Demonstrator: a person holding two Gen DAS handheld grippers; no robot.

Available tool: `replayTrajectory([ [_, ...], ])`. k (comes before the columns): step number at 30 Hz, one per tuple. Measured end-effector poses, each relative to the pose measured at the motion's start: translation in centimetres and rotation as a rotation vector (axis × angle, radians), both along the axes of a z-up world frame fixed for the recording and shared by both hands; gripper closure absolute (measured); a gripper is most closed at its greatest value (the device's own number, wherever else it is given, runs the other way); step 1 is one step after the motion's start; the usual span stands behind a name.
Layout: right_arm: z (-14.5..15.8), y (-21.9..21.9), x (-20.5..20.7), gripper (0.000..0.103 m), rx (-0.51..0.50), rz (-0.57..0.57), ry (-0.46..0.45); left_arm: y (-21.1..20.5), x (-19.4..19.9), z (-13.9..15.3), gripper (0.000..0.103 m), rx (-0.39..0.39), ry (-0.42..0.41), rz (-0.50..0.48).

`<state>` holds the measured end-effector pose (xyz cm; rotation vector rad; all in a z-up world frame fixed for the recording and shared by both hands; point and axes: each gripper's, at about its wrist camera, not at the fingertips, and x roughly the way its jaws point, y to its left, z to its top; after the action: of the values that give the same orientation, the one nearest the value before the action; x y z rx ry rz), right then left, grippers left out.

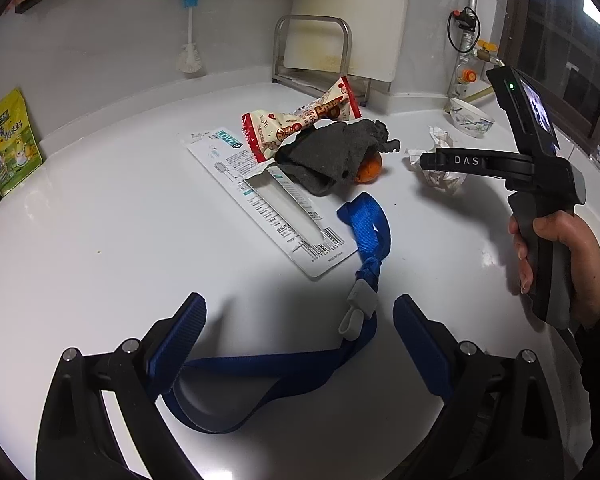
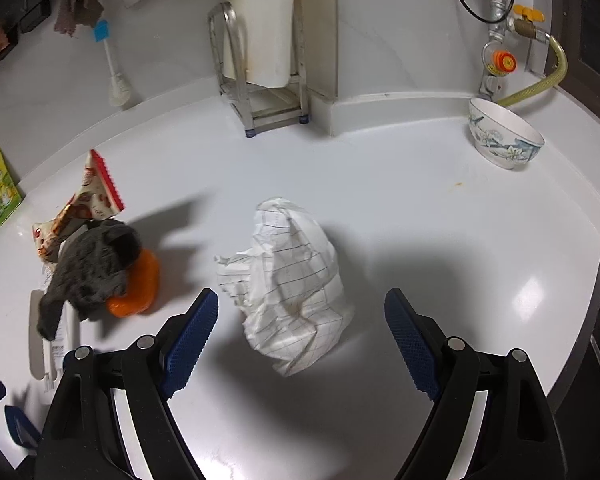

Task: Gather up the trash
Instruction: 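Grasp the blue lanyard with the left gripper while the right gripper grasps the white checkered paper, then carry the lanyard and checkered paper over the grey bin with both grippers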

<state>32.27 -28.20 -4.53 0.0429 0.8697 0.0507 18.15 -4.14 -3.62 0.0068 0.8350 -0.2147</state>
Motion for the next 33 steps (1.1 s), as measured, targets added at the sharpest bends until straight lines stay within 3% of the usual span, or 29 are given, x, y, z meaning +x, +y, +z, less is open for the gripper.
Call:
replayTrajectory([
  [4,-0.2,0.3,0.0,0.026,-0.014,0.011,-0.002,-0.1,0.1,-0.2,0.01,0.0,0.007,0.006],
  [7,-0.5,0.7,-0.1,0.055,-0.015,0.034,0.018,-0.2,0.2,-0.3,0.01,0.001,0.01,0.01],
  [8,-0.5,0.8,-0.3,0.06,-0.01,0.04,0.018,-0.3,0.2,-0.4,0.01,0.0,0.011,0.011],
  [16,1.4,-0.8,-3.5,0.062,0.086,0.008,-0.045,-0.7,0.3,-0.9,0.01,0.013,0.019,0.007],
  [25,3.1,-2.4,-9.7,0.062,0.179,-0.012,-0.084,-2.6,1.5,-1.6,0.013,0.083,0.051,0.005],
  [31,3.5,-2.7,-13.7,0.062,0.219,-0.029,-0.109,-3.1,1.5,-1.9,0.033,0.092,0.051,0.001],
  [33,3.4,-2.8,-15.0,0.062,0.229,-0.041,-0.111,-3.2,1.3,-1.8,0.047,0.09,0.039,-0.001],
])
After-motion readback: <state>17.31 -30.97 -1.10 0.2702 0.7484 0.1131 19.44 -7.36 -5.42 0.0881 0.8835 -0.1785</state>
